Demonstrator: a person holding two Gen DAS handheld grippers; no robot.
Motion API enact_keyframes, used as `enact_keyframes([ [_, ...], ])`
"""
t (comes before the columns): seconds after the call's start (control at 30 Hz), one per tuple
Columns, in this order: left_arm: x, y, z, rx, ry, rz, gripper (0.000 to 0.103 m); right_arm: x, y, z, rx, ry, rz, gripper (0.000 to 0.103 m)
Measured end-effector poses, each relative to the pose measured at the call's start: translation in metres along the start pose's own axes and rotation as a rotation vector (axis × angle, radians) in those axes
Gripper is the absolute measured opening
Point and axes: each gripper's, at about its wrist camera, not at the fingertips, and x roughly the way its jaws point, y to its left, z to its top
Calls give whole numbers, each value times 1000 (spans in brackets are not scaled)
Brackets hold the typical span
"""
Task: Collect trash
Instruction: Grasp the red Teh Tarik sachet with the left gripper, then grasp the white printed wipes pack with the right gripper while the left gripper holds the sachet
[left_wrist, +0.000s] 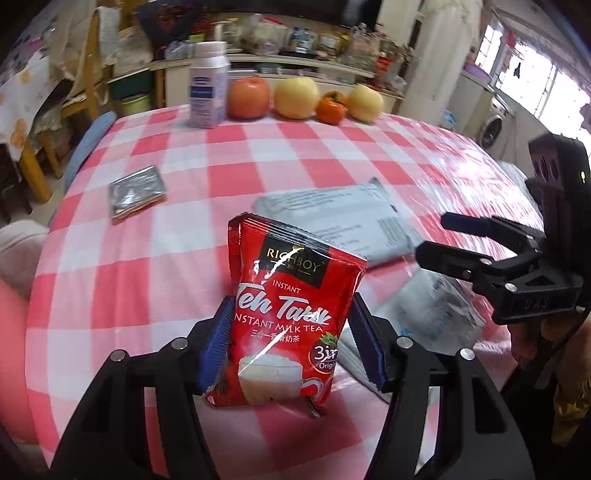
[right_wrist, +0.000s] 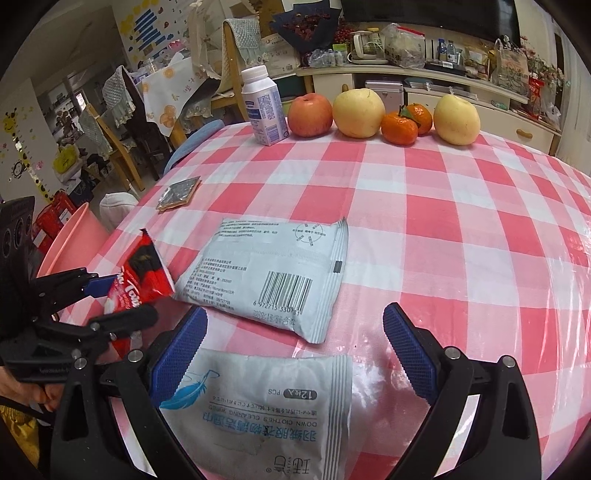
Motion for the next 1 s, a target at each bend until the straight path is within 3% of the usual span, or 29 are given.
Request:
enact_keyframes([
  [0.43,-10,51,-7,-205,-61,75,62,29,26,2,-23,85,121,95],
  [0.57,-16,69,-10,-273,-95,96,62,29,45,0,-28,115,262,95],
  [0.67,-19,81,-12,-320,-113,97,63,24,68,-5,-70,144,415,95],
  [0.73,-21,86,-14,-339,-121,92,63,17,79,-5,-113,130,440,95],
  [0.83,-21,88,-14,-343,-128,91,63,5,82,2,-158,53,360,95],
  [0.93,-19,88,-13,-339,-127,89,63,6,77,10,-212,-13,161,95],
  [1.0,-17,88,-13,-336,-128,88,63,17,74,14,-254,-8,62,95],
])
